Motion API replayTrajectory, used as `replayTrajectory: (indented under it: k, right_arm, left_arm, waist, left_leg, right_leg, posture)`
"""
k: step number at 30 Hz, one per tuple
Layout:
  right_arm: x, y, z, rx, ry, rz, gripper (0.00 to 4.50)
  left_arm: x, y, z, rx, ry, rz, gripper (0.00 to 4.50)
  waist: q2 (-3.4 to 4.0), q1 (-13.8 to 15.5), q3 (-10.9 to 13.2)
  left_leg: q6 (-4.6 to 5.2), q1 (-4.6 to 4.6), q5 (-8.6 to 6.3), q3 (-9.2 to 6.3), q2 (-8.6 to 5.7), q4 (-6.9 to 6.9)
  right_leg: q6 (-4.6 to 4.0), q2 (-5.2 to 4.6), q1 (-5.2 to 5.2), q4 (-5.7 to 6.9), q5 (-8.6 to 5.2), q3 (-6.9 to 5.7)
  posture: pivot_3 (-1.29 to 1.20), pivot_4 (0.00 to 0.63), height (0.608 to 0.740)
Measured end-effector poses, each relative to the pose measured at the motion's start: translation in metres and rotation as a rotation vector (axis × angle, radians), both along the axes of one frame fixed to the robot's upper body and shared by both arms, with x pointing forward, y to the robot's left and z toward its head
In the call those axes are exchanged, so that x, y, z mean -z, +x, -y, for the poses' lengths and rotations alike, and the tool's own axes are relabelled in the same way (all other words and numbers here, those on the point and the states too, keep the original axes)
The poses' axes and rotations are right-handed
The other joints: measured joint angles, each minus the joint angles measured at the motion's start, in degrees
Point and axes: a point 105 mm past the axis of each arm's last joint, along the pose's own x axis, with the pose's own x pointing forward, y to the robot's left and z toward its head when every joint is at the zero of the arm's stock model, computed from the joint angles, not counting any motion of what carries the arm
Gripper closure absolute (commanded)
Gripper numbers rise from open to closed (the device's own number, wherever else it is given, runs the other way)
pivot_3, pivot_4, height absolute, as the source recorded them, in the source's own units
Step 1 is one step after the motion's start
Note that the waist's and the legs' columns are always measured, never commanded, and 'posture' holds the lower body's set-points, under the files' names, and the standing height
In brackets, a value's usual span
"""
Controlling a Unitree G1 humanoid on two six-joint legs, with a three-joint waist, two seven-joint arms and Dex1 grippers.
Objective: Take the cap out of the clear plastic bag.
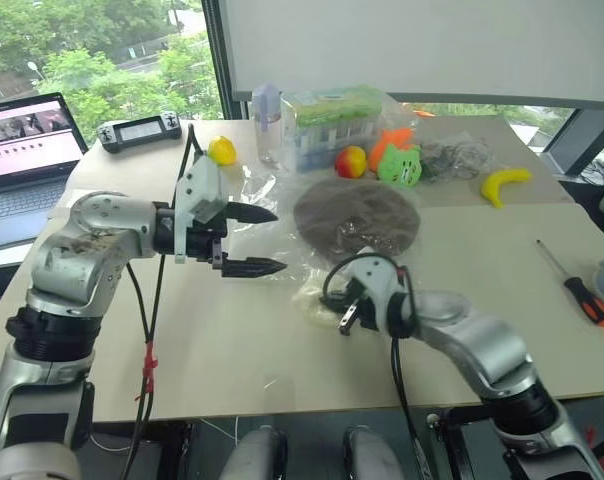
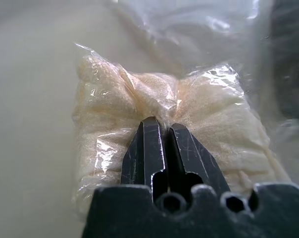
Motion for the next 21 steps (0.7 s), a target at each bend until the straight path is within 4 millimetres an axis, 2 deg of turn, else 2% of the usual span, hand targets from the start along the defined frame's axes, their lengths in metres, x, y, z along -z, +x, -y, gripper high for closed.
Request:
replayTrajectory:
  k: [3,4,6,7,8,10,13,16,18,21]
  right_arm:
    - [-0.033,0.003,0.038,0.076,0.048,0.036,4.47]
    - [-0.043,0.004,0.059,0.128,0.044,0.06,4.47]
    - [-0.055,0.007,0.093,0.24,0.028,0.091,4.47]
    - [-0.054,0.007,0.11,0.293,0.008,0.086,4.47]
    - [-0.048,0.008,0.135,0.379,-0.026,0.067,4.47]
    - [-0.035,0.009,0.17,0.509,-0.055,0.026,4.47]
    - [-0.021,0.013,0.211,0.671,-0.065,0.017,4.47]
    - [-0.014,0.016,0.243,0.798,-0.055,0.032,4.47]
    - [-0.007,0.017,0.257,0.85,-0.045,0.043,4.47]
    - [0.02,0.015,0.279,0.937,-0.059,0.017,4.47]
  left_arm:
    - [-0.011,-0.001,0.012,0.033,-0.071,0.017,0.0]
    - [-0.014,0.0,0.014,0.036,-0.093,0.024,0.0]
    - [-0.016,0.002,0.015,0.036,-0.114,0.029,0.0]
    - [-0.016,0.002,0.016,0.042,-0.123,0.029,0.0]
    - [-0.017,0.004,0.018,0.047,-0.137,0.031,0.0]
    - [-0.017,0.006,0.018,0.043,-0.147,0.038,0.0]
    - [-0.017,0.009,0.02,0.043,-0.155,0.044,0.0]
    - [-0.017,0.01,0.022,0.052,-0.158,0.058,0.0]
    - [-0.016,0.01,0.023,0.056,-0.161,0.058,0.0]
    - [-0.015,0.01,0.025,0.062,-0.167,0.051,0.0]
  waist:
    - [-0.03,0.3,0.0]
    - [-0.03,0.5,0.0]
    - [-0.03,0.6,0.0]
    - [-0.03,0.7,0.0]
    - [-0.04,0.9,0.0]
    - [-0.06,1.1,0.0]
    - [-0.06,0.6,0.0]
    - [-0.06,0.4,0.0]
    - [-0.06,0.3,0.0]
    - [-0.06,0.3,0.0]
  left_leg:
    - [0.01,-0.03,-0.01,-0.01,0.0,0.02]
    - [0.02,-0.03,-0.01,-0.01,0.0,0.02]
    - [0.02,-0.02,-0.01,0.01,0.0,0.02]
    - [0.02,-0.01,-0.02,0.02,0.0,0.02]
    - [0.03,-0.02,-0.02,0.04,0.0,0.02]
    - [0.03,-0.03,-0.01,0.13,0.0,0.03]
    - [0.02,0.01,-0.01,0.19,0.01,0.03]
    - [0.02,0.04,0.0,0.2,0.01,0.03]
    - [0.02,0.06,-0.01,0.2,0.02,0.03]
    - [0.02,0.03,-0.01,0.2,0.01,0.03]
  right_leg:
    - [0.0,0.0,0.02,-0.05,0.0,-0.01]
    - [0.0,-0.01,0.03,-0.07,0.0,-0.02]
    - [0.0,0.0,0.04,-0.1,0.0,-0.02]
    - [0.0,0.0,0.04,-0.12,0.0,-0.01]
    - [0.0,0.0,0.06,-0.14,0.0,-0.02]
    - [0.0,-0.01,0.05,-0.17,0.0,0.04]
    - [0.0,-0.01,0.01,-0.18,0.0,0.14]
    - [0.0,-0.01,0.03,-0.2,0.0,0.16]
    - [0.0,-0.01,0.05,-0.19,0.0,0.16]
    - [0.0,-0.01,0.05,-0.16,0.0,0.15]
  posture:
    - [0.0,0.15,0.739]
    - [0.0,0.15,0.739]
    - [0.0,0.15,0.739]
    - [0.0,0.15,0.739]
    - [0.0,0.15,0.739]
    - [0.0,0.15,0.739]
    - [0.0,0.15,0.739]
    - [0.0,0.15,0.739]
    - [0.0,0.15,0.739]
    - [0.0,0.15,0.739]
